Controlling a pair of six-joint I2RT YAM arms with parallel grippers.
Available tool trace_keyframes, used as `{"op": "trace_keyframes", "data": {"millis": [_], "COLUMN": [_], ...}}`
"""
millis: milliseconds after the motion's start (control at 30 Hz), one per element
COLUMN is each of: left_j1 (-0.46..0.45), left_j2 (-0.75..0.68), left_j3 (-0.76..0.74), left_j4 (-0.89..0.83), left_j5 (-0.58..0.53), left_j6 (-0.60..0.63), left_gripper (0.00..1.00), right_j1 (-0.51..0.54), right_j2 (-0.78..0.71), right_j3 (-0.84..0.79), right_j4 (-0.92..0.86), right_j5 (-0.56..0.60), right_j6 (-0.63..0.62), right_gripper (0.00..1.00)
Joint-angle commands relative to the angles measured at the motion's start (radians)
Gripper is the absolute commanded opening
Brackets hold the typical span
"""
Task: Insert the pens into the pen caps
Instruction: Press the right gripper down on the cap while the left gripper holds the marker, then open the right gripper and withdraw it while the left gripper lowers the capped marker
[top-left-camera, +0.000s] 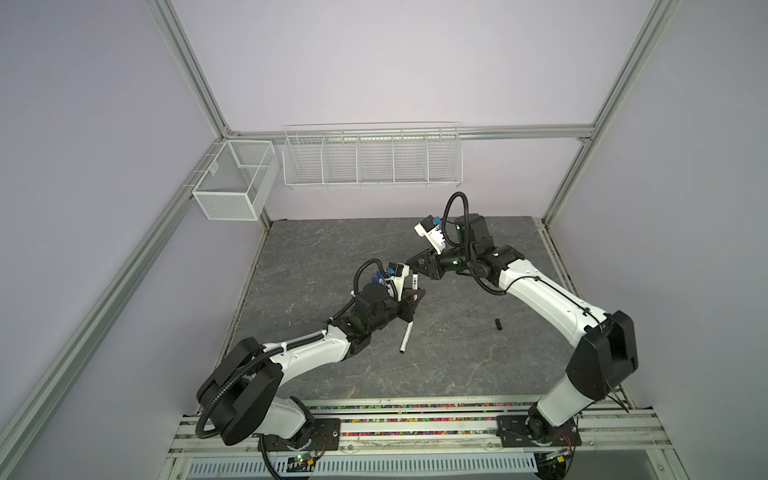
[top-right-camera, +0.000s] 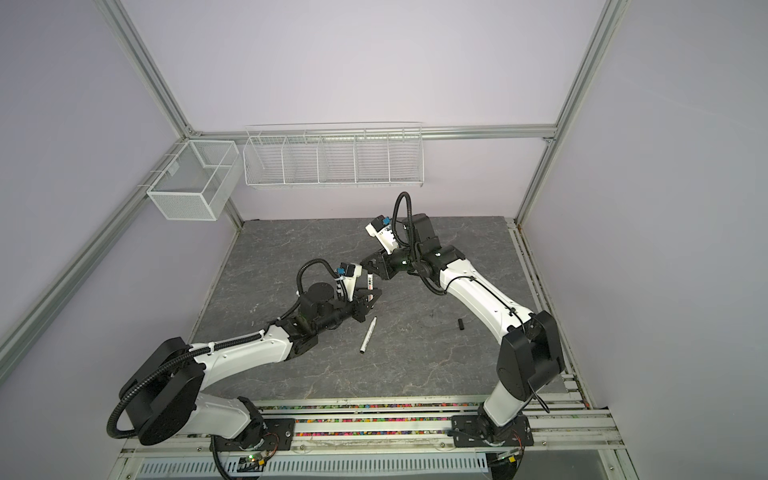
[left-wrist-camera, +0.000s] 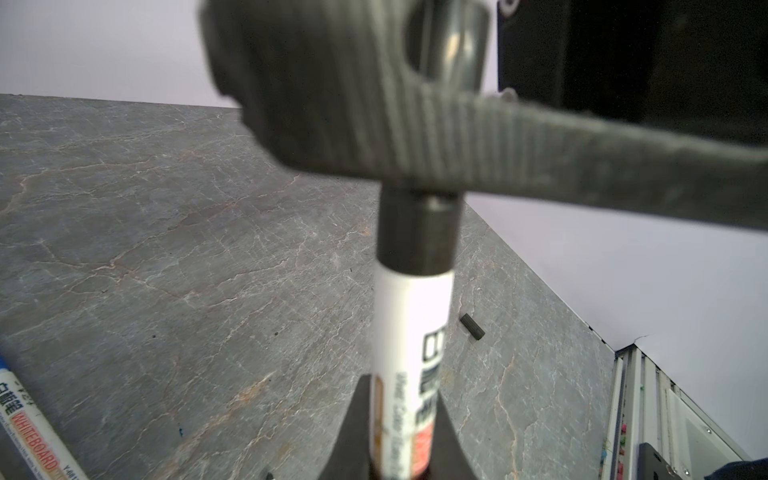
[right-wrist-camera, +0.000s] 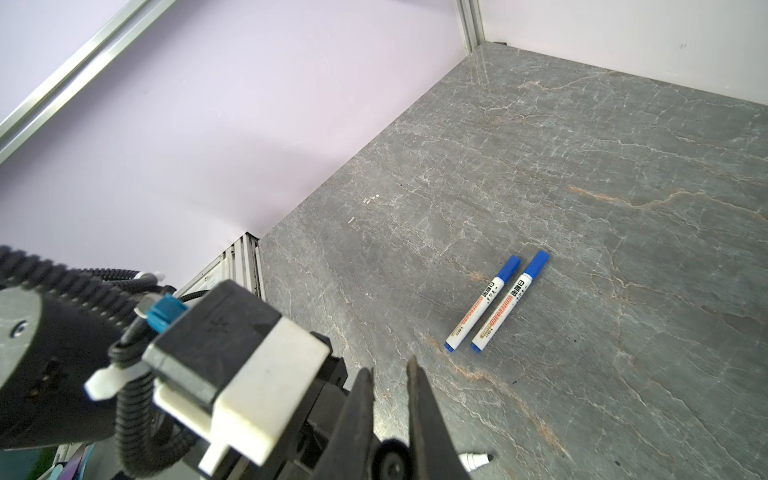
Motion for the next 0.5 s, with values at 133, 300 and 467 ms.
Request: {"op": "trace_keyframes", "data": {"millis": [133,300,467], "left_j1": [0.140,0.110,0.005], "left_j2": [-0.135,-0.100,-0.097], "left_j3": [0.193,0.184,0.152], "left_j4": [0.487,0.403,0.211], "left_j5": [-0.243,-0.200,-0.208], "left_j6": [-0.098,-0.086,0.025], "left_gripper": [0.00,0.00,0.00], "right_j1": [-0.013,-0.011,-0.014], "right_j2": [0.025,0.015,-0.006], "right_j3": [-0.143,-0.132,-0.103], "right_j4": [-0.518,-0.495,-0.465], "right_j5": [-0.116,-0.130,-0.128], "right_j6": [0.035,0.047,0.067], "right_gripper": [0.07,0.07,0.07]}}
